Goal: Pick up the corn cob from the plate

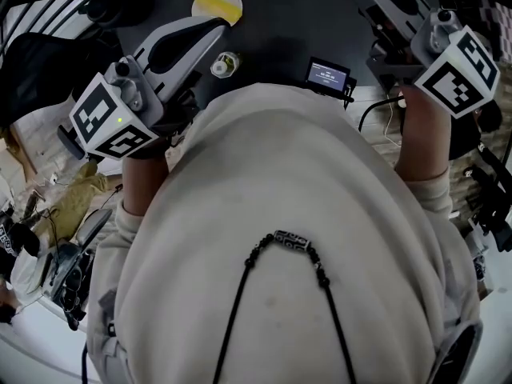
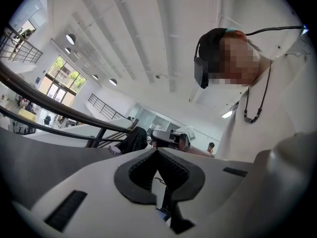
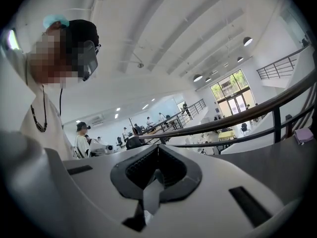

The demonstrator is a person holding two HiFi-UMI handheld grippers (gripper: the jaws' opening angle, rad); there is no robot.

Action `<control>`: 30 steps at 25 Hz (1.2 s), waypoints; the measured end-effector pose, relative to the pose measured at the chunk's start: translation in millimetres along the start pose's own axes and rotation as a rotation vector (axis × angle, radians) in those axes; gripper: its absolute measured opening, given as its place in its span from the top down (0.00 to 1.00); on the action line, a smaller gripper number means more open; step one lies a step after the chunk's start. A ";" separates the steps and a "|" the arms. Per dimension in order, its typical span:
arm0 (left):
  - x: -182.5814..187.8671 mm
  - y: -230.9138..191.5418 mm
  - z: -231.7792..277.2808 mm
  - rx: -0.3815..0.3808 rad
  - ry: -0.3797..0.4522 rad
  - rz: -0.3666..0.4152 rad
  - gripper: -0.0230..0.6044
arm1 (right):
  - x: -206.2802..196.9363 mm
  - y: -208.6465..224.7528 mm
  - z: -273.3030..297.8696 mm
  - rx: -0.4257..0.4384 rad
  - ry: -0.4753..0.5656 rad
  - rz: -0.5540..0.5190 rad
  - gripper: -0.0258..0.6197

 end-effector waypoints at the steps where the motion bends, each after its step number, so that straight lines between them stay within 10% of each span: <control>1: -1.1 -0.3 0.0 -0.001 -0.002 0.001 0.96 | -1.1 0.6 0.3 0.001 -0.009 -0.006 0.93; 30: -2.3 39.3 -76.3 0.287 0.134 -0.083 0.96 | -1.2 -12.9 100.0 0.180 -0.323 -0.062 0.93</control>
Point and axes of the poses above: the fingertips, and each gripper's own axes: z forward along the fingers, y to its right, x out of its top, the point moved 10 cm from there along -z, backward along the fingers, and after that the axes turned 7 degrees about y, right-handed, at the moved point
